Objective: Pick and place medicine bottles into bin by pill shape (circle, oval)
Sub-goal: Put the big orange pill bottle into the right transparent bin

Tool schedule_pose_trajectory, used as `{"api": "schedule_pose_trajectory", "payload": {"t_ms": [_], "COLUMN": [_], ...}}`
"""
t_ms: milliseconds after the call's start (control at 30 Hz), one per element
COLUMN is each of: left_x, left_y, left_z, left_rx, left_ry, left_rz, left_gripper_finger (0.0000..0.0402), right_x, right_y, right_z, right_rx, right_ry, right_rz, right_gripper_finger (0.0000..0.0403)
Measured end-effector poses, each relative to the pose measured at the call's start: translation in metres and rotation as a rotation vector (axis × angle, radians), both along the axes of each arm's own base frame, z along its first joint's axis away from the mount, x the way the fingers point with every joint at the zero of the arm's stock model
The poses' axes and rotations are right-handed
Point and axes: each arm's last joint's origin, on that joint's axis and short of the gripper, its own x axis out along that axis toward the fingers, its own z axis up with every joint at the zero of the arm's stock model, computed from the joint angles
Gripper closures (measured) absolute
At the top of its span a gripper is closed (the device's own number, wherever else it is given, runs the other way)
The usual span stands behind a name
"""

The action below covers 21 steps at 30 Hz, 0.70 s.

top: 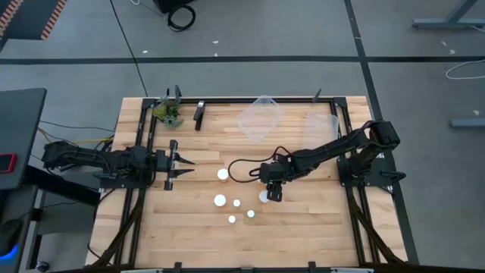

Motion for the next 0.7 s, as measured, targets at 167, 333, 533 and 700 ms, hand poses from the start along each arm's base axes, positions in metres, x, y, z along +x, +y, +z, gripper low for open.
{"api": "schedule_pose_trajectory", "payload": {"t_ms": [167,333,533,700], "left_x": [0.000,0.000,0.000,0.000], "left_y": [0.000,0.000,0.000,0.000], "left_z": [0.000,0.000,0.000,0.000], "left_rx": [0.000,0.000,0.000,0.000], "left_ry": [-0.001,0.001,-0.001,0.001], "left_rz": [0.000,0.000,0.000,0.000], "left_gripper_finger": [0.0294,0.0294,0.0294,0.0294], "right_x": [-0.002,-0.003,-0.018,-0.040], "right_y": [-0.002,-0.003,-0.010,-0.021], "right_z": [0.010,0.021,0.040,0.060], "right_rx": [-0.012,-0.050,-0.091,-0.123], "right_ry": [0.061,0.113,0.109,0.036], "right_rz": [-0.016,-0.012,-0.033,-0.089], "right_gripper_finger": [0.0172,0.0172,0.0171,0.0171]}}
